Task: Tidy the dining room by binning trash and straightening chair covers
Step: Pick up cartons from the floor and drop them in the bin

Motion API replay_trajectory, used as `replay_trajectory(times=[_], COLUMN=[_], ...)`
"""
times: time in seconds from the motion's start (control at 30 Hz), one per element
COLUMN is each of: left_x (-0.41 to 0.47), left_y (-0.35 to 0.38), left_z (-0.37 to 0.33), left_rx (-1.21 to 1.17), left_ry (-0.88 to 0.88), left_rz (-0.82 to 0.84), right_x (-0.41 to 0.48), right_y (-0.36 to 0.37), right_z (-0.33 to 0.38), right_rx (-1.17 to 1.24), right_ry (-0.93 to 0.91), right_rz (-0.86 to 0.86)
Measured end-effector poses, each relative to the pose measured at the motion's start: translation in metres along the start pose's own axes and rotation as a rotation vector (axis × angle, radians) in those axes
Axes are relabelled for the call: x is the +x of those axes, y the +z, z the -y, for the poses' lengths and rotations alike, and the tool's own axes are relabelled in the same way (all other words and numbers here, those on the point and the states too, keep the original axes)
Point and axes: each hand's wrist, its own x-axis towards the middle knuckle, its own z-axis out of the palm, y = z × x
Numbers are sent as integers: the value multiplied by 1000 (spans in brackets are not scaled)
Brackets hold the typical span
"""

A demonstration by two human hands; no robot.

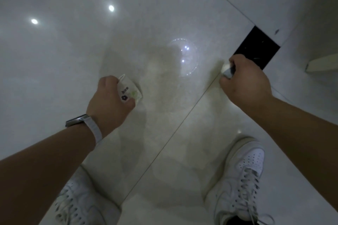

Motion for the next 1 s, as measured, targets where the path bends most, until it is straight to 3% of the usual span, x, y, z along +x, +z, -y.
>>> replay_trajectory(times=[0.37, 0.5, 0.77, 1.0], left_x=[-31, -55, -118, -197], left_y=[-62, -122, -249, -379], left_z=[-27, -56, -119, -149], left_rx=[-343, -469, -681, -811], left_ry=[-54, -97, -23, 32], left_rz=[-84, -127, -165, -213], right_x=[-46, -69, -131, -207], right_y=[-65, -122, -254, -371], right_z=[54, 92, 172, 269], right_rx=[190, 252, 449, 479], right_ry=[-4, -38, -5, -15], right_rz=[59, 36, -11, -57])
